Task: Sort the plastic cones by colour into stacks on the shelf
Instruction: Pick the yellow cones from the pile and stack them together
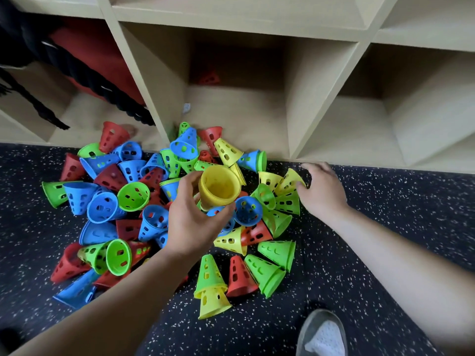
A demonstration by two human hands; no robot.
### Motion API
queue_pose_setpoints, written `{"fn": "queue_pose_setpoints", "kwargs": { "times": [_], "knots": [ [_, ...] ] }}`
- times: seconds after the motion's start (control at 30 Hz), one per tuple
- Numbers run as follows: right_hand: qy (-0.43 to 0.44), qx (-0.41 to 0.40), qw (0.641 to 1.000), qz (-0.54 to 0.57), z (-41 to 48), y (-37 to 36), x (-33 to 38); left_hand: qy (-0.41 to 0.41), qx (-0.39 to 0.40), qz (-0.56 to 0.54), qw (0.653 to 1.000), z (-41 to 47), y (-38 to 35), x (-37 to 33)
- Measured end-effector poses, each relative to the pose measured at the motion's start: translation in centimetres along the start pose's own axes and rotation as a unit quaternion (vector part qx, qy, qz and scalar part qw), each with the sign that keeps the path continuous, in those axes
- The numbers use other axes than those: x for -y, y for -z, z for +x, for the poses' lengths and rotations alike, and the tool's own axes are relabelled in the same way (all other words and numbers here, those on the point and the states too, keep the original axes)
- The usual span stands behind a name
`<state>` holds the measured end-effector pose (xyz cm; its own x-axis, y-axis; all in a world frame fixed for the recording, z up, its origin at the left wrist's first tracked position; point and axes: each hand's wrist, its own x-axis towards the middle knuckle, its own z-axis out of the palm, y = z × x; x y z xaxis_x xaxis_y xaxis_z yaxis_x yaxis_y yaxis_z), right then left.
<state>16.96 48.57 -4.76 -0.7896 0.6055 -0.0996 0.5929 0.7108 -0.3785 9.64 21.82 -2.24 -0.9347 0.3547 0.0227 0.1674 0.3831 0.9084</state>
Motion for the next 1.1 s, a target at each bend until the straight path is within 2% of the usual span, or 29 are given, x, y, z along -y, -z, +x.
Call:
{"fn": "queue_pose_setpoints", "kwargs": {
  "times": [0.1, 0.17, 0.3, 0.37, 0.5, 0.73, 0.83, 0.9, 1.0, 1.1],
  "knots": [
    [-0.082, 0.059, 0.995, 0.004, 1.9, -1.0, -1.4, 0.008, 0.000, 0.010, 1.000, 0.3, -0.1, 0.1],
    [-0.097, 0.071, 0.992, 0.039, 2.1, -1.5, -1.4, 0.013, 0.000, 0.009, 1.000, 0.6, -0.3, 0.1],
    [-0.103, -0.001, 0.985, 0.139, 1.5, -1.9, -0.5, 0.016, -0.002, 0.009, 1.000, 1.0, -0.8, 0.3],
    [-0.079, 0.007, 0.989, 0.122, 1.1, -2.1, -0.2, 0.017, 0.001, 0.008, 1.000, 1.0, -1.0, 0.5],
    [-0.073, 0.079, 0.994, 0.034, 0.3, -3.4, -0.3, 0.020, 0.005, 0.013, 1.000, 0.9, -1.3, 0.7],
    [-0.122, -0.044, 0.989, 0.073, 0.4, -3.5, -0.7, 0.023, 0.011, 0.013, 1.000, 0.7, -1.0, 1.1],
    [-0.142, 0.036, 0.989, 0.025, 1.6, -3.7, -0.9, 0.026, 0.012, 0.016, 0.999, 0.8, -0.8, 1.2],
    [-0.142, 0.052, 0.988, 0.042, 2.1, -4.0, -1.1, 0.027, 0.012, 0.018, 0.999, 0.7, -0.8, 1.1],
    [-0.127, -0.013, 0.985, 0.115, 1.5, -3.1, -0.4, 0.029, 0.014, 0.017, 0.999, 0.7, -0.8, 0.9],
    [-0.031, -0.132, 0.970, 0.200, -0.2, 0.0, 2.0, 0.027, 0.011, 0.013, 1.000, 0.8, -0.7, 0.9]
  ]
}}
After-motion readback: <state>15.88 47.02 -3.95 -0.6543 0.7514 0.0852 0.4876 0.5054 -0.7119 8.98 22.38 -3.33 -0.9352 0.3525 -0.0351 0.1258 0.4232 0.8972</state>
